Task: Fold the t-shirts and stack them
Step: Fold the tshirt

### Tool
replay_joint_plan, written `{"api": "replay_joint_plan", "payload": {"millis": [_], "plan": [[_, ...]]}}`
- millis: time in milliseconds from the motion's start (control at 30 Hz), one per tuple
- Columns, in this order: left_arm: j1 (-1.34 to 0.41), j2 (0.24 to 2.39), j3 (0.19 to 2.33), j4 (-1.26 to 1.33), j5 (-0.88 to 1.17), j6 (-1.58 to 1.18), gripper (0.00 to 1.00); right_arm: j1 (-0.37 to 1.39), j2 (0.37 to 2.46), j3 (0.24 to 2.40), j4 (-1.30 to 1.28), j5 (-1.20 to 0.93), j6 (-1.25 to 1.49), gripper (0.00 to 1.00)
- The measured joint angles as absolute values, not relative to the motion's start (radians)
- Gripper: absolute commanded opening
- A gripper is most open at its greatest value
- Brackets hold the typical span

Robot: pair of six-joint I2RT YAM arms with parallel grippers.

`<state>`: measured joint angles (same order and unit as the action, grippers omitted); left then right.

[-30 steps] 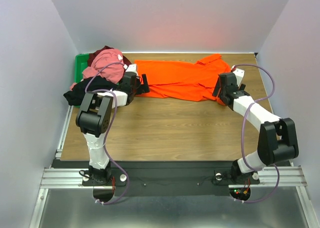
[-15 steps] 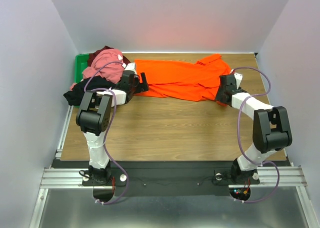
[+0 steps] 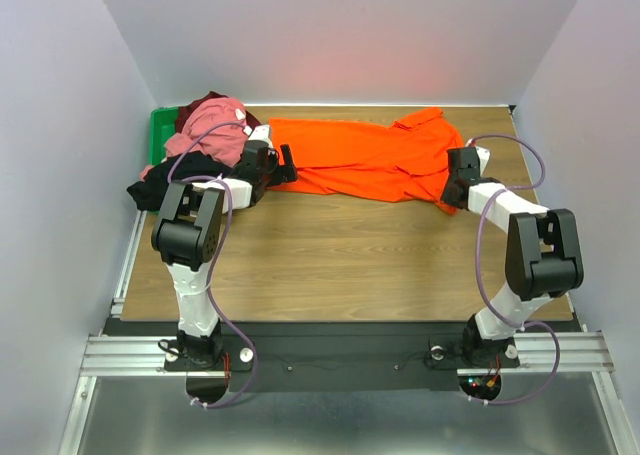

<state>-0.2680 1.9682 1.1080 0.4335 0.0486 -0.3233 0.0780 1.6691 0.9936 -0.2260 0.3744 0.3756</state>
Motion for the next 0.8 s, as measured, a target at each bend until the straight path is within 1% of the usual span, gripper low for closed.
{"api": "replay_joint_plan", "payload": {"millis": [467,533,567,600,667,700,767,800], "plan": [[-0.268,1.968,1.107,0.434,0.049,-0.325,0.99,0.058,1.546,1.081,-0.270,0.591,0.297,0.00],[-0.268,1.968,1.107,0.434,0.049,-0.326,0.99,0.059,1.538,1.093,-0.279,0.624,0.279,0.03],[-0.268,1.968,1.107,0.434,0.049,-0.326,0.99,0.059,1.533,1.097,-0.284,0.634,0.272,0.07],[-0.268,1.968,1.107,0.434,0.048,-0.327,0.99,0.059,1.525,1.103,-0.286,0.648,0.260,0.19],[-0.268,1.968,1.107,0.434,0.049,-0.327,0.99,0.059,1.512,1.108,-0.287,0.658,0.254,0.30],[-0.268,1.968,1.107,0.434,0.049,-0.328,0.99,0.059,1.497,1.110,-0.287,0.662,0.245,0.39],[-0.268,1.968,1.107,0.434,0.048,-0.329,0.99,0.059,1.479,1.110,-0.286,0.678,0.237,0.49],[-0.268,1.968,1.107,0.434,0.048,-0.329,0.99,0.059,1.472,1.110,-0.286,0.694,0.239,0.63]]}}
